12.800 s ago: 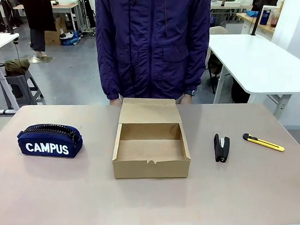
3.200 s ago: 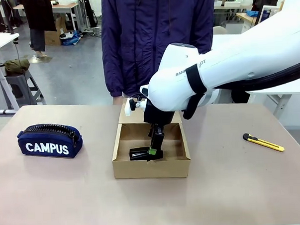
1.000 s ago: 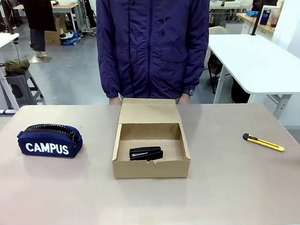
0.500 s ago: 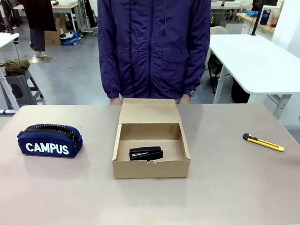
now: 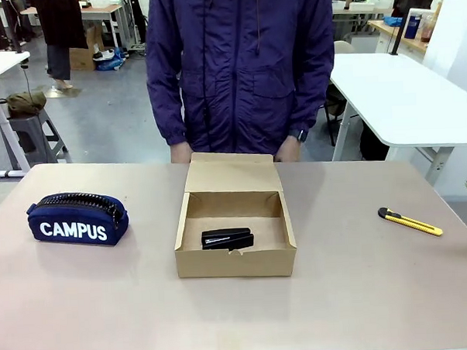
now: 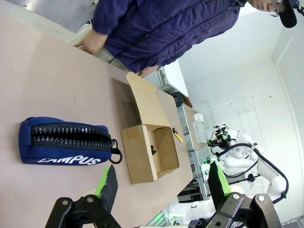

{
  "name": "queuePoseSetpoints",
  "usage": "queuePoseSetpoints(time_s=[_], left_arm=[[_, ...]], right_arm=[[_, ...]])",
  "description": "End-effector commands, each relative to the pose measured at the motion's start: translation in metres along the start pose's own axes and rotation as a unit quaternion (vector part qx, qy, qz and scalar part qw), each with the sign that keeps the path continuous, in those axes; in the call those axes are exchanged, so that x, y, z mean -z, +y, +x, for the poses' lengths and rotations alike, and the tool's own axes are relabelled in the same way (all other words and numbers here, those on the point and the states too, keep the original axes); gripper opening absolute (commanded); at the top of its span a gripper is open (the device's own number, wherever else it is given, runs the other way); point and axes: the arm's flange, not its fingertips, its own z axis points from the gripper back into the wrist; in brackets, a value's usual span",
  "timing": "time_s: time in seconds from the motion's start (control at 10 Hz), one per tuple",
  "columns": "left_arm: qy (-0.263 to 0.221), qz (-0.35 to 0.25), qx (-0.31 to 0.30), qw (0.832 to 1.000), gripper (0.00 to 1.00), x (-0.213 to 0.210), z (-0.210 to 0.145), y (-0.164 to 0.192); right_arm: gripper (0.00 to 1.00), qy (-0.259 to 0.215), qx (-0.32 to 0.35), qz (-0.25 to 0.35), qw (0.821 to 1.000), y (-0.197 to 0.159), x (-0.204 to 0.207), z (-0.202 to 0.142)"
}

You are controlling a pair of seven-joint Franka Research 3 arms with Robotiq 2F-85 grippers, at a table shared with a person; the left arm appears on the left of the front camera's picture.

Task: Pack the item into the box.
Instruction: Close the Mailer Box.

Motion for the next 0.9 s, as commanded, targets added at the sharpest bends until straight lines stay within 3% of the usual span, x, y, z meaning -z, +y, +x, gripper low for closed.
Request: queuePoseSetpoints(time_s=[0.0,0.8], left_arm=[[-0.007,-0.009,0.009,1.0,1.0,0.002,-0.0024,-0.0002],[-0.007,-0.009,0.009,1.0,1.0,0.002,-0.0024,-0.0002]], right_arm=[[1.0,0.006,-0.003,-0.004,1.0,0.0043,-0.0018,-0.0033],[1.0,0.006,-0.003,-0.004,1.0,0.0043,-0.0018,-0.0033]])
